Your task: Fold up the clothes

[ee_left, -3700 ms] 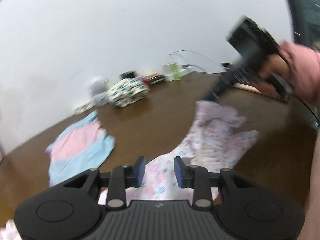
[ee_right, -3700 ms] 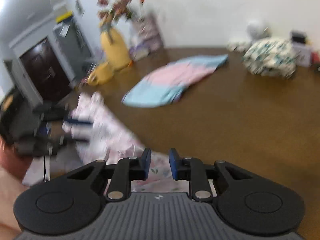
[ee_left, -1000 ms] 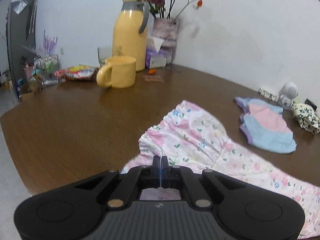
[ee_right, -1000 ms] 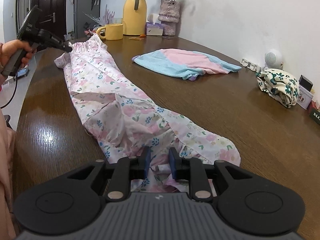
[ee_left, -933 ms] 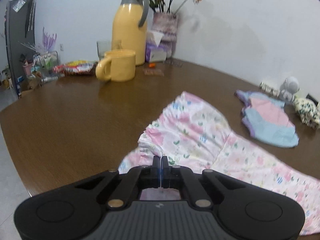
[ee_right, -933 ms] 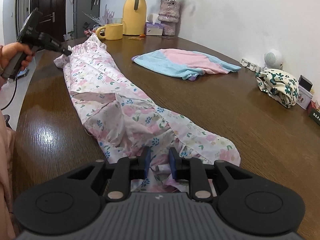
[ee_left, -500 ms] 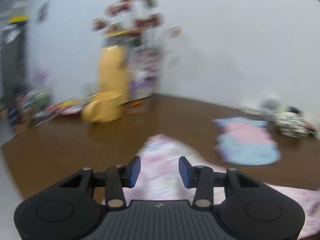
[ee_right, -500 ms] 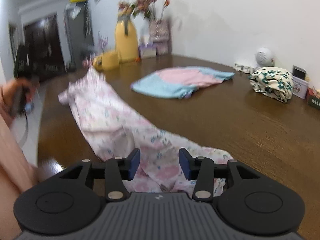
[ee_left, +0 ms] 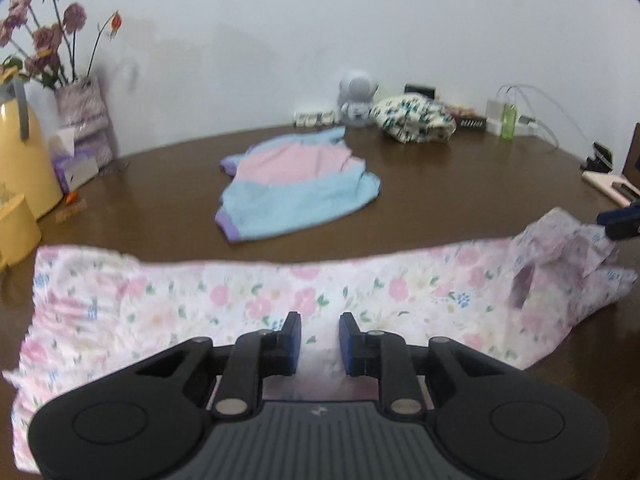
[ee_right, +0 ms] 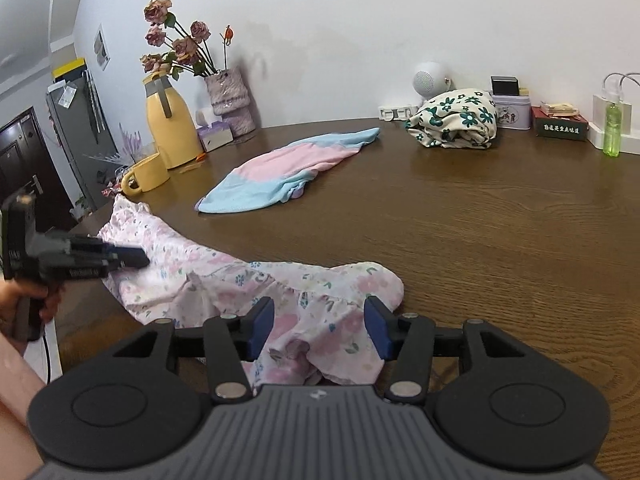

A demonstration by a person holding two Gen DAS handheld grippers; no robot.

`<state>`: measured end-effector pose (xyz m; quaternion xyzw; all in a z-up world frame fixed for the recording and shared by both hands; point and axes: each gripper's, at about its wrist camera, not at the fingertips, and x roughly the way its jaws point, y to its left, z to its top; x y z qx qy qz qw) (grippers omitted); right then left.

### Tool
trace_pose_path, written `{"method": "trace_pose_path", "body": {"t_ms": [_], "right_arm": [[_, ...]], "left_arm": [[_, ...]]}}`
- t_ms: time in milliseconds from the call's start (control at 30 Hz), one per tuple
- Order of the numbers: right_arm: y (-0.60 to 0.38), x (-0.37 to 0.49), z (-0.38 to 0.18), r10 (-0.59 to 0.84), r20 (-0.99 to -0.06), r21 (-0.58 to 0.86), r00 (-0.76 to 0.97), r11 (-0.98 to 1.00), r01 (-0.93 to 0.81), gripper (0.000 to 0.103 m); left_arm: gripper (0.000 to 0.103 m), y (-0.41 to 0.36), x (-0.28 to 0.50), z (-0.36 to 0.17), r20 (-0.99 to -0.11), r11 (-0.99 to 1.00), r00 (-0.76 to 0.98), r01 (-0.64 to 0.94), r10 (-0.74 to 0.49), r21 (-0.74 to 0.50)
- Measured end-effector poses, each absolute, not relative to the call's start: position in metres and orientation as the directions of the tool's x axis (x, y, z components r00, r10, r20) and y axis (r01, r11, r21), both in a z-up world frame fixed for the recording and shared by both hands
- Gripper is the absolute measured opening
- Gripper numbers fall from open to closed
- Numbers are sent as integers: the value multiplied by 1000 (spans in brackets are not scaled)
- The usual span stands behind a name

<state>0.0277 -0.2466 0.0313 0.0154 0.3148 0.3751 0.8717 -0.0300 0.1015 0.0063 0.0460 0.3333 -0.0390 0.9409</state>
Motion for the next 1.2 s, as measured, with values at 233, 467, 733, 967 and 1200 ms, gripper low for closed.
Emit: {"method": "trace_pose_path", "body": {"t_ms": [233, 467, 733, 967, 1200], "right_arm": [[-254, 25, 29, 648, -550, 338, 526, 749, -569, 56], [-259, 7, 24, 664, -565, 476, 490, 747, -465, 63], [-261, -17, 13, 709, -555, 617, 435, 702, -355, 63], [-248, -19, -4, 735, -526, 732, 428, 647, -212, 62], [-232, -1, -11, 667, -516, 751, 537, 654, -91, 59]], "left_arm": [[36, 92, -36, 27, -560, 985, 824, 155, -86, 75], [30, 30, -14, 40, -515, 907, 799, 411, -311, 91], [12, -35, 2, 22, -572, 776, 683, 618, -454, 122], [11, -40, 4, 5, -605, 749, 654, 648, -454, 137], [11, -38, 5, -4, -611, 745, 647, 653, -456, 136]]}}
